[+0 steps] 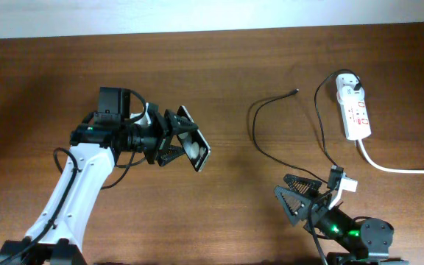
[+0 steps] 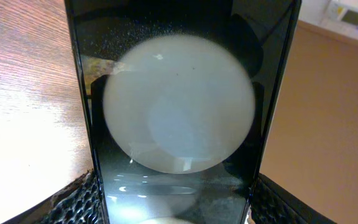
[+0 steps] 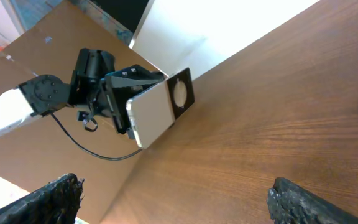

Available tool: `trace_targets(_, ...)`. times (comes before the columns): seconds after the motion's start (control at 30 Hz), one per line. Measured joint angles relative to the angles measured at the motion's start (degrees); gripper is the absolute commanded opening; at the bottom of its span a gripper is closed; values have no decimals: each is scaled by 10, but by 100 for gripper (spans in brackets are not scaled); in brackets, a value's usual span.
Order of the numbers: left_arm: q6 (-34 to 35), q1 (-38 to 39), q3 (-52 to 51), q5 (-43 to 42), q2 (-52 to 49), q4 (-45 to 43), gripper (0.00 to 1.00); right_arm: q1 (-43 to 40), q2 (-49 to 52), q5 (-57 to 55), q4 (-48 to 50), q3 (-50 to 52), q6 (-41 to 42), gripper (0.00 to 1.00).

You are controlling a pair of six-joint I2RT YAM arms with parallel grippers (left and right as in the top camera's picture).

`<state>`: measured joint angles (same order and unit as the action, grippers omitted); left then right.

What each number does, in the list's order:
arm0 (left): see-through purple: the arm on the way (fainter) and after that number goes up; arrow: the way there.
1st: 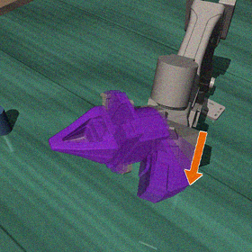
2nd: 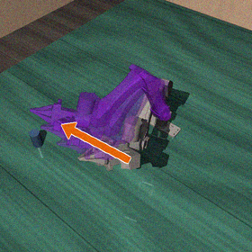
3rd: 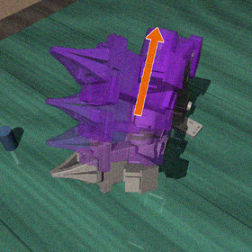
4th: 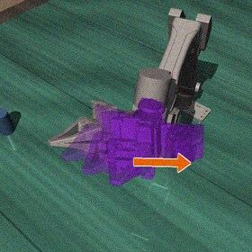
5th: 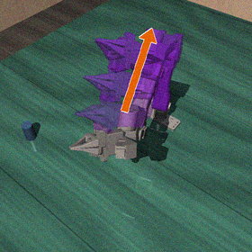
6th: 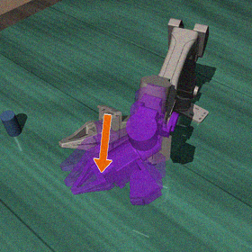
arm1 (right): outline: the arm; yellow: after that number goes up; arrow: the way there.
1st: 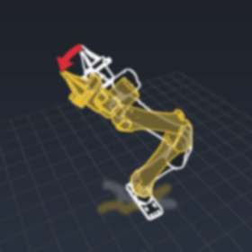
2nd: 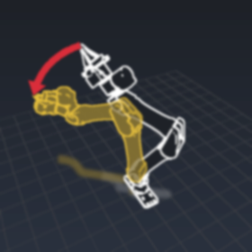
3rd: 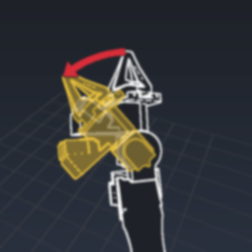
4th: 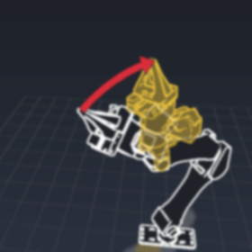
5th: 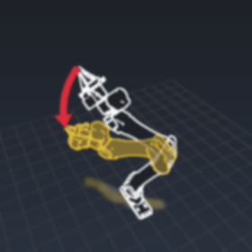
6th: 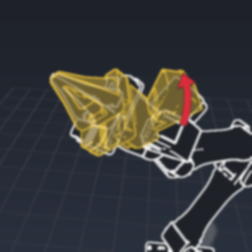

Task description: Plug charger to phone and switch on socket

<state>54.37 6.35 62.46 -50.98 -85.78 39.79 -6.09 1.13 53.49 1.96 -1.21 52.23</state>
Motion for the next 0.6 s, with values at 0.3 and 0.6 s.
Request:
trace_targets(0.3, 23, 0, 0, 5, 0, -1, 64, 0, 201, 26, -5, -121, -44, 97)
trace_targets(0.6, 40, 0, 0, 5, 0, 0, 64, 98, 379, -90, -319, -359, -231, 99)
